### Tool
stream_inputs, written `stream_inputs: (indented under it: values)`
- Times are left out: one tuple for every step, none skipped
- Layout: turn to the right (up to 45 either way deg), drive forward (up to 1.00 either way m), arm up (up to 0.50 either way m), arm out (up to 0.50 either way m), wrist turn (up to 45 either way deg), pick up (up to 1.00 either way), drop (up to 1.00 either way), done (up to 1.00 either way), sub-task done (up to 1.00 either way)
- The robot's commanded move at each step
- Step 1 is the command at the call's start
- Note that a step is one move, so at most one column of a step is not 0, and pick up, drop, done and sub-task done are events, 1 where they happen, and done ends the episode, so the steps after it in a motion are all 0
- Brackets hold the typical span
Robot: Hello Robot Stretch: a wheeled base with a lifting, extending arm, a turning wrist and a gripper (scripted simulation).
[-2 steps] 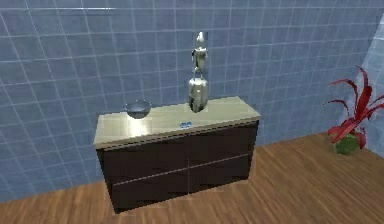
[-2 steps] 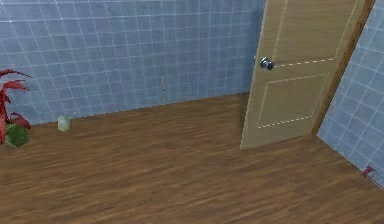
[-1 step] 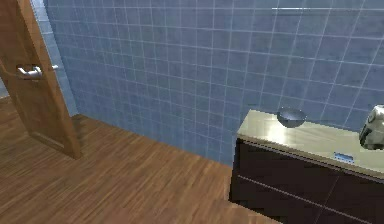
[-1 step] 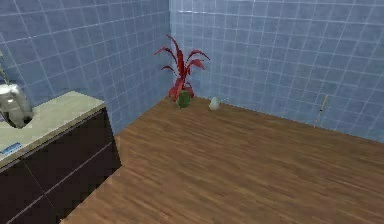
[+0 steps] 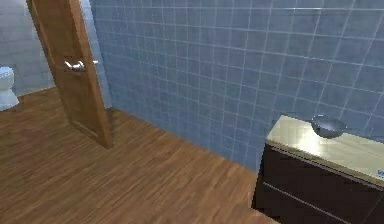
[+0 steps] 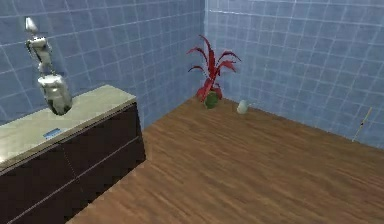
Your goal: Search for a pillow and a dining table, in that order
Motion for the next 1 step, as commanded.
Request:
stream_inputs:
  values:
    - [-3.0,0.00,0.00,0.00,0.0,0.00,0.00,0.00,0.00]
